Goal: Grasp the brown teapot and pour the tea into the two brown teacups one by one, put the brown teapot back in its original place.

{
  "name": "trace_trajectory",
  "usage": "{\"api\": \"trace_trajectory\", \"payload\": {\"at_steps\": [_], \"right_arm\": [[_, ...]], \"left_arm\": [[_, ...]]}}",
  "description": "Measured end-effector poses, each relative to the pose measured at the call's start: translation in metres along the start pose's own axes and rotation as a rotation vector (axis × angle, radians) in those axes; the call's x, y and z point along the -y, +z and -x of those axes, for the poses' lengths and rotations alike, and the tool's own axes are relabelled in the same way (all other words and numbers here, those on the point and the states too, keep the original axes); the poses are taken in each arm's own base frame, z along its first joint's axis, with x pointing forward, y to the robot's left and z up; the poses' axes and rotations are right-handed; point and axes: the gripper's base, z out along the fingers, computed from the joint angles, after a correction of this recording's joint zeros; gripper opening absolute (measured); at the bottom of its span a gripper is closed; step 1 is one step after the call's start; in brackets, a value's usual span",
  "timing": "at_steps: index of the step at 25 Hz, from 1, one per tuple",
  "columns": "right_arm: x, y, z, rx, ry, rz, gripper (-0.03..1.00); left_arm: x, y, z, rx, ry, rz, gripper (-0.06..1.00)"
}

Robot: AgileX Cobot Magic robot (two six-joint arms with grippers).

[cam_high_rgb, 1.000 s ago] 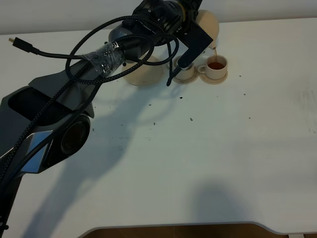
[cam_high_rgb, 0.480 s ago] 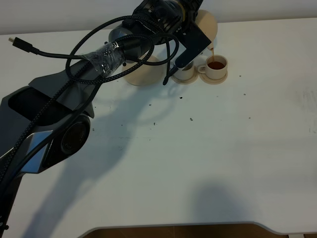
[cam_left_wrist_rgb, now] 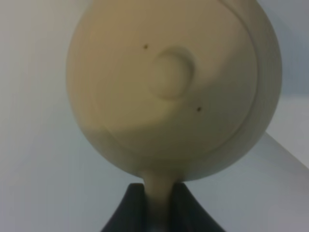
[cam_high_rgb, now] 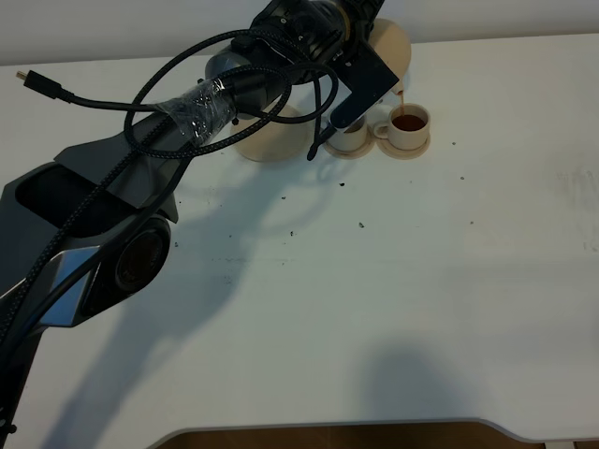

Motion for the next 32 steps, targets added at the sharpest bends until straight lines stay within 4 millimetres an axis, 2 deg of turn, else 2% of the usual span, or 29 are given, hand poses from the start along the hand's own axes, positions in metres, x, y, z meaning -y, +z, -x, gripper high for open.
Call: {"api": "trace_trajectory", "payload": {"at_steps": [19,32], "right_arm": [[0.0000,0.0000,0.0000,0.000,0.000,0.000,0.36],[0.0000,0.0000,0.0000,0.000,0.000,0.000,0.36]], "left_arm": [[-0.0033,-0.0002,0.0004,-0.001,0.045,0.033,0.11],[0.0036,-0.0007,0.0068,0.054,-0.095,-0.054,0.11]]}}
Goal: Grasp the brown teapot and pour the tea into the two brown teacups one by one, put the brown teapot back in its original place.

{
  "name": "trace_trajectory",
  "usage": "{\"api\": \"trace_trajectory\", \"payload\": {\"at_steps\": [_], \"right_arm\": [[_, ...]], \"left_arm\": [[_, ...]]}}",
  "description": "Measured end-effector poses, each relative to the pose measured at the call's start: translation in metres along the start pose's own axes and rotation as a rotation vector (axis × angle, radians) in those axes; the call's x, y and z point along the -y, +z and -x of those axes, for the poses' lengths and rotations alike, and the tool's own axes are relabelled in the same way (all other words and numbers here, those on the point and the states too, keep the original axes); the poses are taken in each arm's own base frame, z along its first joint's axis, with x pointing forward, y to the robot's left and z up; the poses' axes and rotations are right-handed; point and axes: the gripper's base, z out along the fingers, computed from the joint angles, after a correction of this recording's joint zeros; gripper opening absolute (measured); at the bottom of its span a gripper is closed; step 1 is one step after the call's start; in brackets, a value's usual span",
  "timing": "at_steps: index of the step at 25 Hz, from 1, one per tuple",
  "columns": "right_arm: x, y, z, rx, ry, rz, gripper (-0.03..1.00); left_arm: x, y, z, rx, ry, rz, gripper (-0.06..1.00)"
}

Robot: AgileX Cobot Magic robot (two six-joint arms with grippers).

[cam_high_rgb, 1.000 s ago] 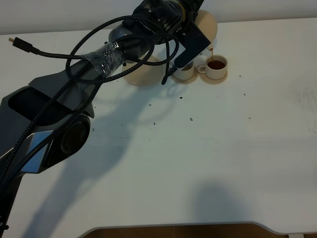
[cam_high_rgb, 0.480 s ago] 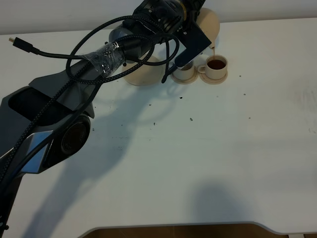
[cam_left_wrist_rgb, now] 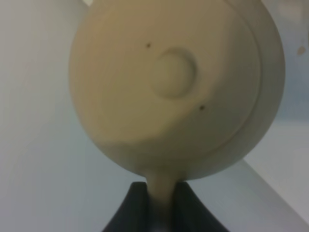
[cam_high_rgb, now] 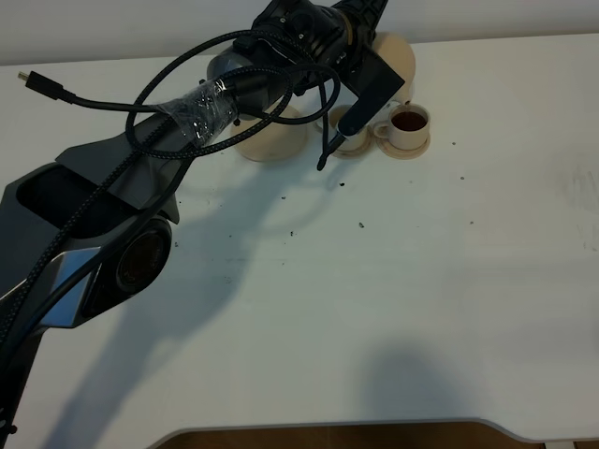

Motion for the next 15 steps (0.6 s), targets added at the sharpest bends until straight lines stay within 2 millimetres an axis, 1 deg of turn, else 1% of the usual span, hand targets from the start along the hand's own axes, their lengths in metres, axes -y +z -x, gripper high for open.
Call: {"api": "trace_trajectory", "payload": {"at_steps": [4,8,11,15], "right_arm": [[0.000,0.000,0.000,0.000,0.000,0.000,0.36],[0.000,0.000,0.000,0.000,0.000,0.000,0.36],[0.000,0.000,0.000,0.000,0.000,0.000,0.36],[0.000,0.000,0.000,0.000,0.000,0.000,0.36]], "left_arm": [[0.004,0.000,0.000,0.004,-0.021,-0.044,0.11],[0.002,-0.005,-0.003,0.001,-0.098,-0.058,0.11],[-0.005,-0.017,-0.011,-0.011,-0.185,-0.061,0.11],[-0.012,-0.035,-0.020,-0.032,-0.383,-0.082,0.11]]}}
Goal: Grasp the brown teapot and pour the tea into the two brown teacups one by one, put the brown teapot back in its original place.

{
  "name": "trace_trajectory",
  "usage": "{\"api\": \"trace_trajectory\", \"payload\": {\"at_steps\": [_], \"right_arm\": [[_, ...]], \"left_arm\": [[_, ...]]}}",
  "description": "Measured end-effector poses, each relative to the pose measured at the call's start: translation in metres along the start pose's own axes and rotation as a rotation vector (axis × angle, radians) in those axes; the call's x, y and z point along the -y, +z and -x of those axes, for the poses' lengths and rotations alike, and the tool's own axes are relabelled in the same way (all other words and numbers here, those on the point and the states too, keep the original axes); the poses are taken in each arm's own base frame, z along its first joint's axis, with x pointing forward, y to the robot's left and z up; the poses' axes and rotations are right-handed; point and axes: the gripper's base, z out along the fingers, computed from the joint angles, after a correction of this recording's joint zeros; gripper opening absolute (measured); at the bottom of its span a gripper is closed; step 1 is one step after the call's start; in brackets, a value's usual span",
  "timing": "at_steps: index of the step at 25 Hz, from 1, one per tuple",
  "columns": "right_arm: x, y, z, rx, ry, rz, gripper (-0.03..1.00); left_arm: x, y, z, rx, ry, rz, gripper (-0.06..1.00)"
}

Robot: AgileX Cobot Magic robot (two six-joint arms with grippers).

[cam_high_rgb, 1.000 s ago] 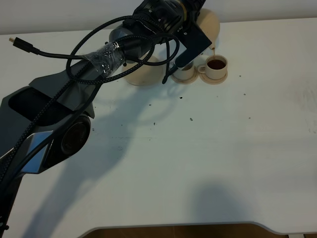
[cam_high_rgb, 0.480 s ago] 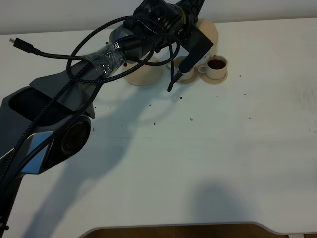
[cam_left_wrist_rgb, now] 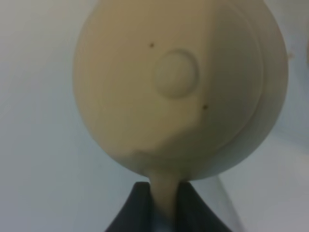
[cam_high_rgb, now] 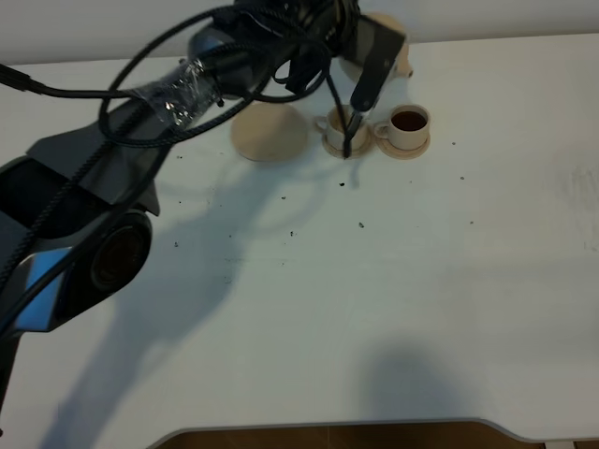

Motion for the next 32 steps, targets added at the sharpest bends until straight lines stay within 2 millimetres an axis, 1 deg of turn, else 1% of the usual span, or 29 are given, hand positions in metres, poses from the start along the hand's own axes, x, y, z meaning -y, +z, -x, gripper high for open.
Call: {"api": "trace_trajectory", "payload": {"at_steps": [5,10,15,20,24,32], "right_arm": [[0.000,0.000,0.000,0.000,0.000,0.000,0.36],[0.000,0.000,0.000,0.000,0.000,0.000,0.36],[0.000,0.000,0.000,0.000,0.000,0.000,0.36],[0.000,0.000,0.000,0.000,0.000,0.000,0.36],[0.000,0.000,0.000,0.000,0.000,0.000,0.36],[0.000,0.000,0.000,0.000,0.000,0.000,0.36]], "left_arm": [[0.000,-0.025,0.000,-0.026,-0.242,-0.131,0.11],[0.010,-0.047,0.007,-0.018,-0.481,-0.337,0.11],[0.024,-0.056,0.012,-0.052,-0.675,-0.533,0.11],[0.024,-0.058,0.015,-0.084,-0.890,-0.562,0.11],[0.031,-0.053,0.021,-0.082,-0.983,-0.614,0.11],[0.063,-0.037,0.039,-0.146,-0.997,-0.726,0.11]]}}
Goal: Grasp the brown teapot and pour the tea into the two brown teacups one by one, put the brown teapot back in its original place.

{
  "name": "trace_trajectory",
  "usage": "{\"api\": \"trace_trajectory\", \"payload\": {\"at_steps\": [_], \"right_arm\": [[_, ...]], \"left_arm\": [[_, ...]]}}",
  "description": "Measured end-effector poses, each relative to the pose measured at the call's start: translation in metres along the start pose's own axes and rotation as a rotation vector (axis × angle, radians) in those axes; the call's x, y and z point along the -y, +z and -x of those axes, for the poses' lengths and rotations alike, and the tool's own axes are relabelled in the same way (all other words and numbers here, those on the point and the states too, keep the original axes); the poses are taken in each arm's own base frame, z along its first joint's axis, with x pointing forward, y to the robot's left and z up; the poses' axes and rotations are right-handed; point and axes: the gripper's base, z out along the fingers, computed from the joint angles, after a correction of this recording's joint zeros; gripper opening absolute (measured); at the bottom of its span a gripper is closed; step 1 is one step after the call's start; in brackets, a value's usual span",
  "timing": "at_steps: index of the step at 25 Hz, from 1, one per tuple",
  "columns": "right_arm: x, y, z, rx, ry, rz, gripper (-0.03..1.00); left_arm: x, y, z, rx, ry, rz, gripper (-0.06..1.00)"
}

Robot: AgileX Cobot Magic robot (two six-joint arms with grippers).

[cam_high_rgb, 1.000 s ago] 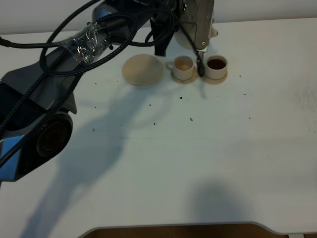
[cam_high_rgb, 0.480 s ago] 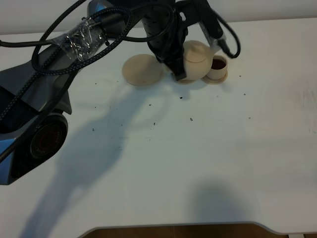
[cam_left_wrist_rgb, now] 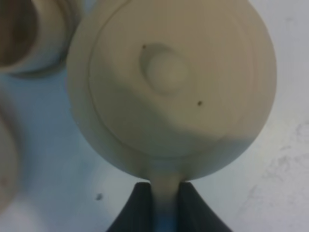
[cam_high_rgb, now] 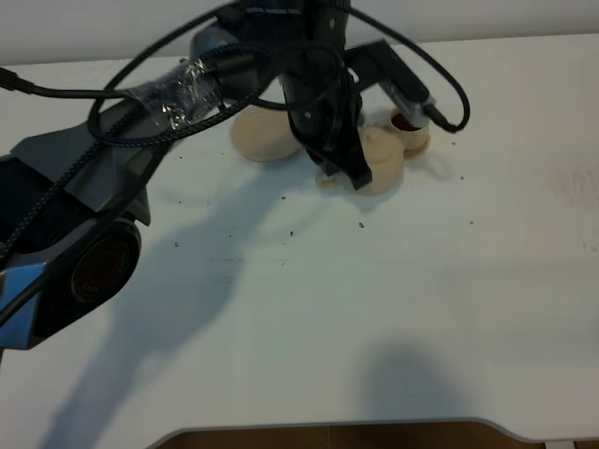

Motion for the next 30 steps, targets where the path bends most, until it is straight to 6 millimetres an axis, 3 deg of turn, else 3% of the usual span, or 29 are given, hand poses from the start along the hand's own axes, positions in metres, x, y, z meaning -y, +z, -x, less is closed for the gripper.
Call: {"api": "trace_trajectory", "payload": {"at_steps": [7,13,17,24,30], "right_arm": [[0.000,0.000,0.000,0.000,0.000,0.000,0.36],[0.000,0.000,0.000,0.000,0.000,0.000,0.36],[0.000,0.000,0.000,0.000,0.000,0.000,0.36],[0.000,0.000,0.000,0.000,0.000,0.000,0.36],[0.000,0.000,0.000,0.000,0.000,0.000,0.36]], "left_arm": [[0.005,0.008,0.000,0.009,0.007,-0.002,0.11],[-0.001,-0.031,-0.003,0.060,0.068,0.072,0.11],[-0.017,-0.051,-0.015,0.043,0.145,0.136,0.11],[-0.068,-0.053,-0.040,0.022,0.247,0.205,0.11],[-0.094,-0.053,-0.044,0.080,0.355,0.290,0.11]]}}
